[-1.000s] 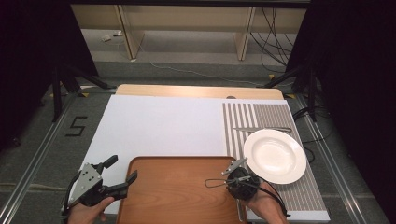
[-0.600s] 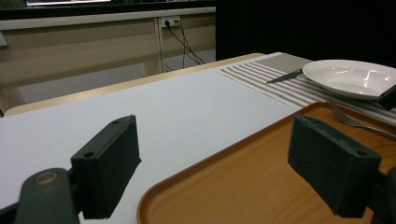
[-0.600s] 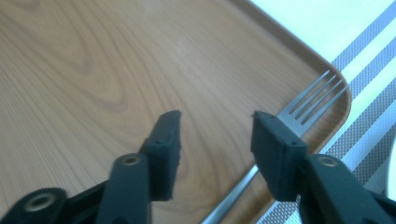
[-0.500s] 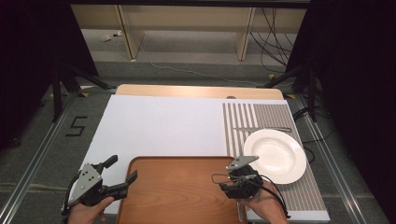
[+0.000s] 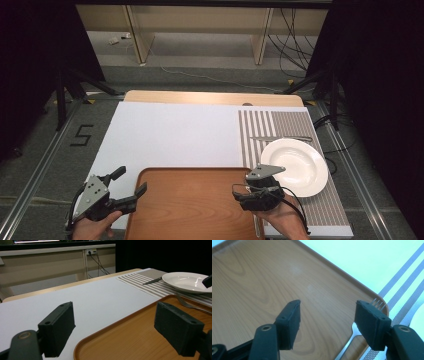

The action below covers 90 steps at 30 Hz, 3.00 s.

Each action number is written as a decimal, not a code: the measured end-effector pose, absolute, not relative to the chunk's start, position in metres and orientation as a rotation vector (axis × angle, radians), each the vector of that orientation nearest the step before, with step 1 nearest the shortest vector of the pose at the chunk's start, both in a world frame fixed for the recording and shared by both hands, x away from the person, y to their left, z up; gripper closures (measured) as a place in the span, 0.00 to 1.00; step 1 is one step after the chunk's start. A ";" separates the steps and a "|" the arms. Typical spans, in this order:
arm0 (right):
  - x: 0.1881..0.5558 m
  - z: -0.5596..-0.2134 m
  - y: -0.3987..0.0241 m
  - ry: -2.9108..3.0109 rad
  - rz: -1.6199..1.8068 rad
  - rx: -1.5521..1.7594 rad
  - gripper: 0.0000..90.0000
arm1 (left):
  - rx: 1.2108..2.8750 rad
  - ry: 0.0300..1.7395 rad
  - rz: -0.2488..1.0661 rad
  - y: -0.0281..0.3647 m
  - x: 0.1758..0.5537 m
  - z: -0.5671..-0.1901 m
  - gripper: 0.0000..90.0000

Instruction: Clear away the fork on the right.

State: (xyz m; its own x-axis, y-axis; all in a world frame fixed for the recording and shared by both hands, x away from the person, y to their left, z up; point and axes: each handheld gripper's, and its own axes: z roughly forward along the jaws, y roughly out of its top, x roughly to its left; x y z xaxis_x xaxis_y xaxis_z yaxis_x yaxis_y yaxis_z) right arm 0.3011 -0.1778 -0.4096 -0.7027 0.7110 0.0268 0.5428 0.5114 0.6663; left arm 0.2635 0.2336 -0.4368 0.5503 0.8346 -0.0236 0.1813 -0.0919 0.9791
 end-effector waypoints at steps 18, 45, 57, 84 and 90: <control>0.297 -0.403 -0.183 2.434 1.039 1.072 0.37 | 1.605 0.886 0.689 0.234 0.263 -0.436 0.18; 0.280 -0.395 -0.203 2.150 1.335 1.035 0.33 | 1.603 0.888 0.684 0.235 0.262 -0.436 0.18; 0.270 -0.397 -0.212 2.058 1.400 1.019 0.26 | 1.606 0.885 0.682 0.235 0.262 -0.436 0.18; 0.247 -0.402 -0.220 1.963 1.479 1.032 0.24 | 1.608 0.883 0.680 0.235 0.262 -0.436 0.18; 0.248 -0.402 -0.221 1.967 1.472 1.037 0.24 | 1.608 0.883 0.681 0.235 0.262 -0.436 0.18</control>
State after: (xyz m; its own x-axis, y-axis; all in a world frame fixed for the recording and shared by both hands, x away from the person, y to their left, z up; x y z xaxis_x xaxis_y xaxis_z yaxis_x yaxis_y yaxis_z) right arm 0.2480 -0.2212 -0.4022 -0.6035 0.7945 0.0681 0.2894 0.1386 0.9471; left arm 0.2615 0.2350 -0.4362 0.5531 0.8328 -0.0243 0.1881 -0.0965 0.9774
